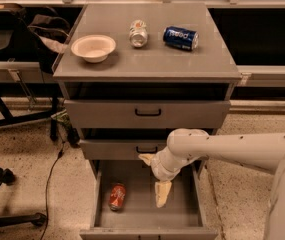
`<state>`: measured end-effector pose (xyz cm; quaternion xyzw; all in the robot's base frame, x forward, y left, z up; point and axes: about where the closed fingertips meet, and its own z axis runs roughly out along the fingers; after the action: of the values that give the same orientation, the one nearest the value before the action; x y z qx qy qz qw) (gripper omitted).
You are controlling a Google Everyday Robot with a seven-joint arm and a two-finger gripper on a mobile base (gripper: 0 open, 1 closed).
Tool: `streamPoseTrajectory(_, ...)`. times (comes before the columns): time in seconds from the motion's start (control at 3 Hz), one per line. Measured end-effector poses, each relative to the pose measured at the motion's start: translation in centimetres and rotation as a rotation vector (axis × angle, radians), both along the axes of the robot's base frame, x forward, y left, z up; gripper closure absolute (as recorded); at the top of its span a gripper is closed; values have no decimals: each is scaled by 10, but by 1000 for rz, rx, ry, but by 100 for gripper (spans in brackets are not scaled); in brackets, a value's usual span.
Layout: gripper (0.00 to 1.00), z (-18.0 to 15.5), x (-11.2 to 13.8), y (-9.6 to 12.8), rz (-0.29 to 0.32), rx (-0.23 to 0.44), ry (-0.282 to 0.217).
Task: Pick coke can from bottom drawer and place on counter
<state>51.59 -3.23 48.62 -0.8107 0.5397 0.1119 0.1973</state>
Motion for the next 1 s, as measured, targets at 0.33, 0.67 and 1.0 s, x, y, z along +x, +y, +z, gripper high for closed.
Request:
streamPoseTrajectory(0.33,0,0,0,0,0,0,0)
streamPoseTrajectory(0.67,0,-19,26,9,-6,19,-22)
streamPoseTrajectory(1.0,0,-30,48,17,4,23,-38)
